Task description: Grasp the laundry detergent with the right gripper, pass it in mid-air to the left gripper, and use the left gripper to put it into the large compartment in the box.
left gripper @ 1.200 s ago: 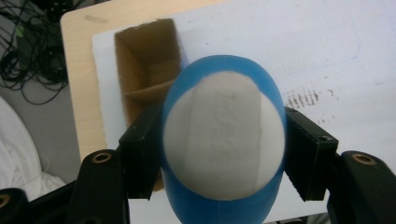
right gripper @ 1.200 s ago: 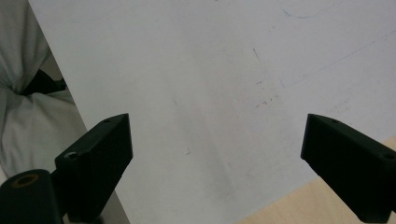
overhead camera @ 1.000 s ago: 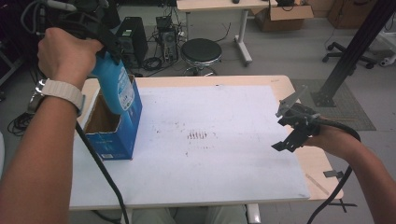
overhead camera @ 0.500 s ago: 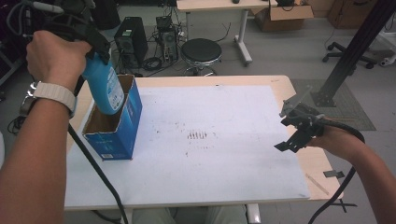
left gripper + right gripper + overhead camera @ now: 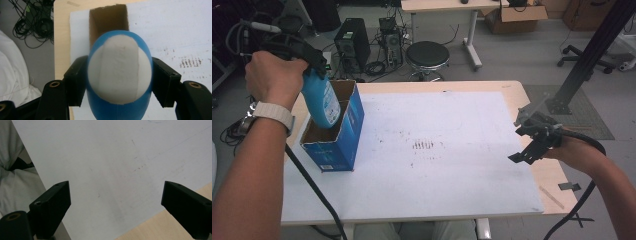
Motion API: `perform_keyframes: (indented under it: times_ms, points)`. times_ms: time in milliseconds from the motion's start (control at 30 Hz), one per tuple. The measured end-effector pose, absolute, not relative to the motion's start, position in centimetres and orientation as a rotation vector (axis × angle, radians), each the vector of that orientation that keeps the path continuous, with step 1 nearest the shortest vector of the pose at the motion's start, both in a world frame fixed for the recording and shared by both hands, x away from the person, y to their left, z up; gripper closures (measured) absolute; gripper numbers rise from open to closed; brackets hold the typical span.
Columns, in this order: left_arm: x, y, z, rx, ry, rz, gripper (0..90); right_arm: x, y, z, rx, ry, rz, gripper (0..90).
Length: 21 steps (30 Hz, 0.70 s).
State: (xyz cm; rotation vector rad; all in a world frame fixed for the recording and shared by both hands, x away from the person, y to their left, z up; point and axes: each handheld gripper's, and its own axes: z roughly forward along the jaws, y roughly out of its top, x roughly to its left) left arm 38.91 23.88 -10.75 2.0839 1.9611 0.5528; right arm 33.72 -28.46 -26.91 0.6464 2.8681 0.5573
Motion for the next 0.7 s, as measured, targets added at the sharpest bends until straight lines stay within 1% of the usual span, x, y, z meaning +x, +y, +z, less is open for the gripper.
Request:
perform_keyframes:
  times_ms: [233,700]
  points:
    - [39.1,24.5,-12.4,2.083,1.971,0.553,38.1,33.8,-28.5,-27.0,0.661,2.868,0.555,8.7]
    - [39.7,25.1,-19.1,2.120,1.958,0.550,38.2,33.9,-28.6,-27.7,0.679,2.879,0.536,8.6]
